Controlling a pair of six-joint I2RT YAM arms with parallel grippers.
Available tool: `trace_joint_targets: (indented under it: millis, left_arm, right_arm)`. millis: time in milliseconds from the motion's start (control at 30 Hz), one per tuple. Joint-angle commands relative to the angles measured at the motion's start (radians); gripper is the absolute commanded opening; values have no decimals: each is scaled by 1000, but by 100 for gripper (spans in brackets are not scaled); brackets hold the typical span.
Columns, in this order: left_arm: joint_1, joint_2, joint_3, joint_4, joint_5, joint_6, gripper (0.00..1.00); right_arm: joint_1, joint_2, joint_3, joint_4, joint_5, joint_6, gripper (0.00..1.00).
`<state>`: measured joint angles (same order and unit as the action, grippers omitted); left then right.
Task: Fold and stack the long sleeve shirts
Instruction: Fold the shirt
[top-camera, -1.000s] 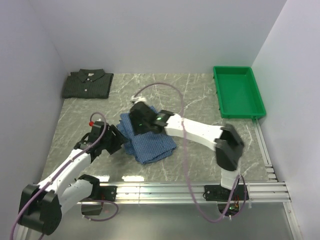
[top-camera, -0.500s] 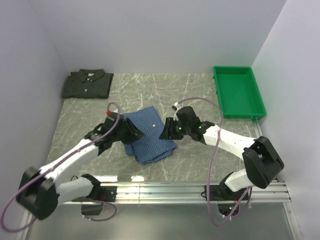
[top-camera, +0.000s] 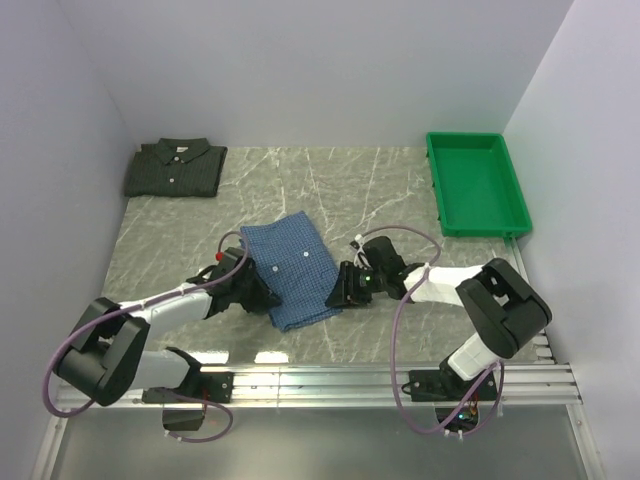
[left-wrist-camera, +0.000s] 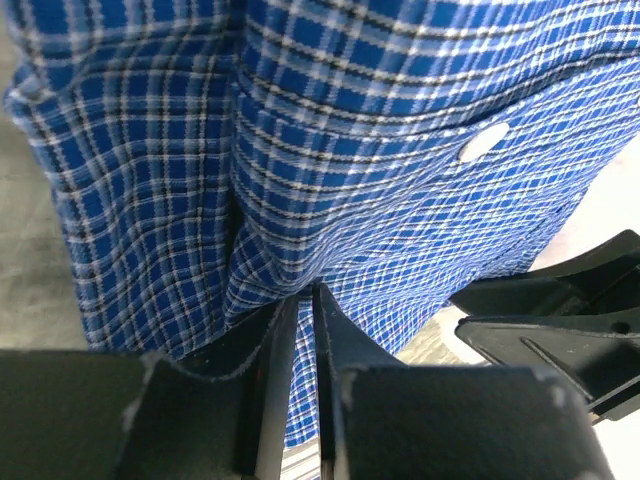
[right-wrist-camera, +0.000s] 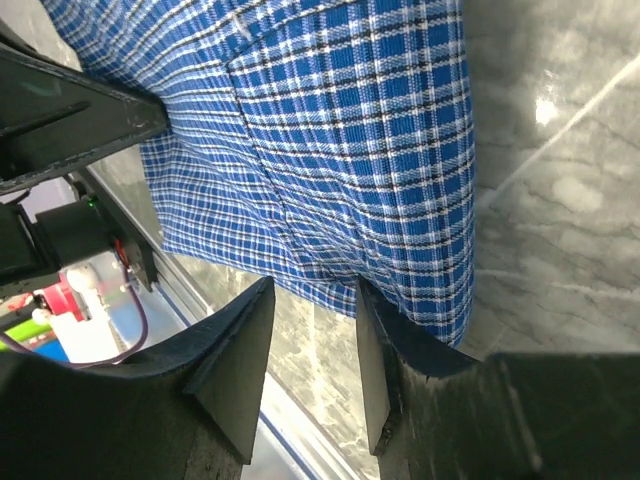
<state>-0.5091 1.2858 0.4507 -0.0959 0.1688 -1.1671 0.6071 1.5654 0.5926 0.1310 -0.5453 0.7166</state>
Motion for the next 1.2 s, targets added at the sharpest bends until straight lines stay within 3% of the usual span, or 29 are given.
trace_joint_targets:
  millis: [0,100,167,300,400,567,833,1000,1167]
  left_arm:
    - [29,-18,-26,-25,-40,21,20]
    - [32,-111,58,-128,-89,61,30]
    - [32,-161,118,-198,-117,81,43]
    - [56,-148,269,-190,-140,127,56]
    - [102,-50,330,-138,-115,145,56]
    - [158,99,321,7,-61,121,44]
    - [250,237,168,264,-51,49,42]
    - [308,263,95,343,-5,29,43]
    - [320,196,140,265,9,69,49]
  right_arm:
    - [-9,-45,24,-7,19,-26,46]
    - [-10,-106,105,-99,53,-64,46]
    - [-12,-134,151,-145,59,-74,46]
    - [-10,-105,319,-133,42,-37,48]
    - [-10,-13,445,-56,39,12,52]
    - [-10,188,562,108,53,108,54]
    - [-17,465,515,360,47,175,56]
    - [-44,490,437,398,71,143,56]
    - [-63,411,455,329,79,95,56]
